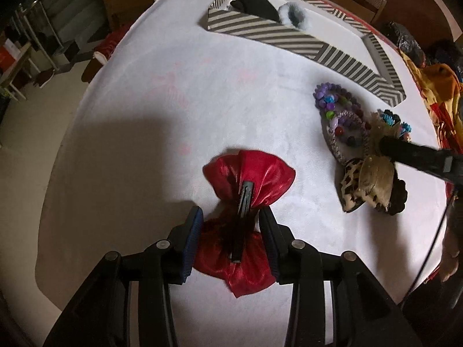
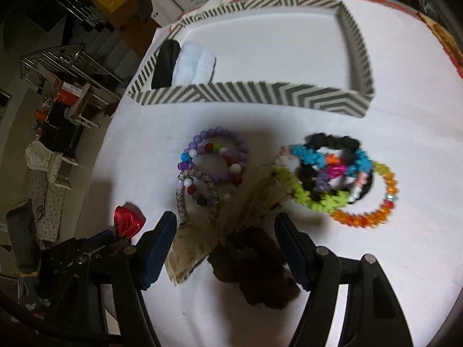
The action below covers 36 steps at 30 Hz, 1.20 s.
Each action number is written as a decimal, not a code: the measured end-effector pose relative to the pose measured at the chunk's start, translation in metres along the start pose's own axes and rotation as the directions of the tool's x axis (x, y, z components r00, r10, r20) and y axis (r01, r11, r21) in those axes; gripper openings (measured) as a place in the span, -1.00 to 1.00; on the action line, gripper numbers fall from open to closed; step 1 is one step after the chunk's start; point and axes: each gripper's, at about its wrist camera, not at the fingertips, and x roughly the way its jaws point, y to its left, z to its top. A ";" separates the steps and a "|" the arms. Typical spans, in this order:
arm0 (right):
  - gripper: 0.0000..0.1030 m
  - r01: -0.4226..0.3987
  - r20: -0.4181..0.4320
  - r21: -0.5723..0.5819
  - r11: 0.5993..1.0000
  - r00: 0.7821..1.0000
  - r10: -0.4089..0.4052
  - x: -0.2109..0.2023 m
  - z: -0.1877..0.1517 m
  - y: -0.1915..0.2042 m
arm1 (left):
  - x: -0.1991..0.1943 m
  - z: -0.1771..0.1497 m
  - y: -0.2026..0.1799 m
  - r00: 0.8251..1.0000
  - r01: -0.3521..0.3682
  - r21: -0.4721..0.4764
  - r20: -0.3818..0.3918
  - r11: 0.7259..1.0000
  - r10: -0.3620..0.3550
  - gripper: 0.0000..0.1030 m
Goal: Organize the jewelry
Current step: 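Grasp the beige leopard-print bow with the right gripper while the left gripper lifts the red bow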
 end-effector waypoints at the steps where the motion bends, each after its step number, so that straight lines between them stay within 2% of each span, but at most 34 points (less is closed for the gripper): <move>1: 0.07 -0.005 -0.007 -0.002 1.000 1.000 0.005 0.003 0.000 0.001 | 0.000 0.001 0.001 1.000 0.009 -0.003 0.003 1.000 -0.009 -0.51; 2: -0.37 -0.004 -0.012 -0.007 1.000 1.000 0.003 0.007 0.000 0.002 | 0.000 0.001 0.002 1.000 0.015 -0.006 0.007 1.000 -0.015 -0.72; 3: -0.55 0.010 -0.012 -0.020 1.000 1.000 -0.010 0.010 0.000 0.003 | 0.000 0.001 0.004 1.000 0.020 -0.010 0.006 1.000 -0.020 -0.75; 6: -0.82 -0.015 -0.002 -0.029 0.999 1.000 0.015 0.007 -0.002 0.005 | -0.004 0.004 0.005 0.999 0.039 -0.017 0.011 0.999 -0.039 -0.83; 10: -0.88 -0.038 0.036 -0.062 0.997 0.999 0.040 -0.009 -0.003 0.010 | -0.014 0.009 0.003 0.999 0.038 -0.012 0.037 0.999 -0.037 -0.86; 19: -0.90 -0.133 0.111 -0.021 0.991 0.985 0.134 -0.052 -0.001 0.005 | -0.046 0.034 -0.010 0.991 0.078 0.015 0.105 0.997 -0.079 -0.86; 25: -0.90 -0.137 0.173 -0.040 0.990 0.975 0.141 -0.081 0.011 0.010 | -0.059 0.057 -0.021 0.986 0.078 0.055 0.141 0.995 -0.085 -0.86; 36: -0.90 -0.093 0.282 -0.020 0.996 0.955 0.094 -0.119 0.044 0.006 | -0.075 0.111 -0.041 0.972 0.060 0.133 0.219 0.989 -0.089 -0.86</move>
